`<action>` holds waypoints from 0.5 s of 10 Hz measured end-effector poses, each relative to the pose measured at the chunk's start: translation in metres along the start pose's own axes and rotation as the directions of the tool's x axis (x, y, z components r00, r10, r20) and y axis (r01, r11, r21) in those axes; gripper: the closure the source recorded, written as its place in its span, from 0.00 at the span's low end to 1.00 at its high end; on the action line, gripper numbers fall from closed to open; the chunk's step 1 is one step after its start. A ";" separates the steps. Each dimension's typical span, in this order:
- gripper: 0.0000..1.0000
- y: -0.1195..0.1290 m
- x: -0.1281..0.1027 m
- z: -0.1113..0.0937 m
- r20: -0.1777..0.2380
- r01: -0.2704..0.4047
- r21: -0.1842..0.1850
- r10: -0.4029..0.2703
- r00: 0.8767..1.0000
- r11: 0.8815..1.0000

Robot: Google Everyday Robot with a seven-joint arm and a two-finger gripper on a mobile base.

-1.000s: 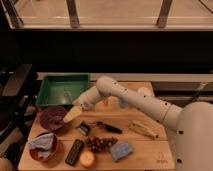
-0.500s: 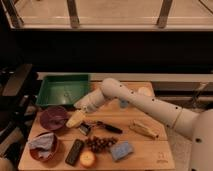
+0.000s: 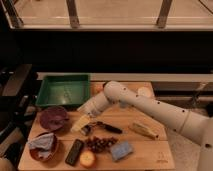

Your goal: Place apple in tray

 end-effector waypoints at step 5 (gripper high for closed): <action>0.20 -0.001 0.002 0.000 -0.003 -0.020 0.020 0.020 1.000 1.000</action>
